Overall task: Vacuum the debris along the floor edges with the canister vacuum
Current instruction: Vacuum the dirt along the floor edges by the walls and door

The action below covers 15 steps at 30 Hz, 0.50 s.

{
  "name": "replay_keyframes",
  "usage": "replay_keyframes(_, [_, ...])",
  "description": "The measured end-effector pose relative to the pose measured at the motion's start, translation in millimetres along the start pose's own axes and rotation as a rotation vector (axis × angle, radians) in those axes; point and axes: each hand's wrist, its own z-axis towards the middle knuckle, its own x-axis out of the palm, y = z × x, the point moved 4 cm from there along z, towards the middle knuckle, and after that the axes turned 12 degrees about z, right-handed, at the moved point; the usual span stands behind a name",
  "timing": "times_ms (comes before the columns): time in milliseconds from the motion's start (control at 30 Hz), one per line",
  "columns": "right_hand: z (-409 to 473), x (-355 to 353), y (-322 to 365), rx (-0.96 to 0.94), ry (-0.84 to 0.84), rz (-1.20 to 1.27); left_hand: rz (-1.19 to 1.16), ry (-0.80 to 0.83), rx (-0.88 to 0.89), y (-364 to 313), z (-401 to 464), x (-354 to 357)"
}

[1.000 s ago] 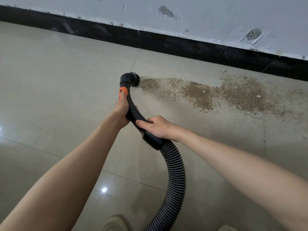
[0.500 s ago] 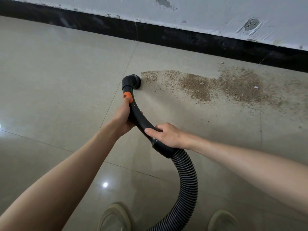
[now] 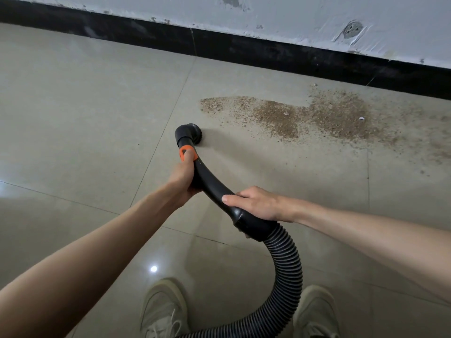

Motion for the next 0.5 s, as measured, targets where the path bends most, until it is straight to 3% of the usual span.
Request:
replay_keyframes(100, [1,0,6,0.007,-0.014,-0.018,0.004,0.018,0.005,-2,-3,0])
replay_keyframes(333, [8,5,11,-0.110,-0.179,-0.402,-0.026,0.061,-0.022,-1,-7,5])
replay_keyframes(500, [14,14,23,-0.165,-0.178,-0.477,-0.095,-0.049,-0.002,2,0,-9])
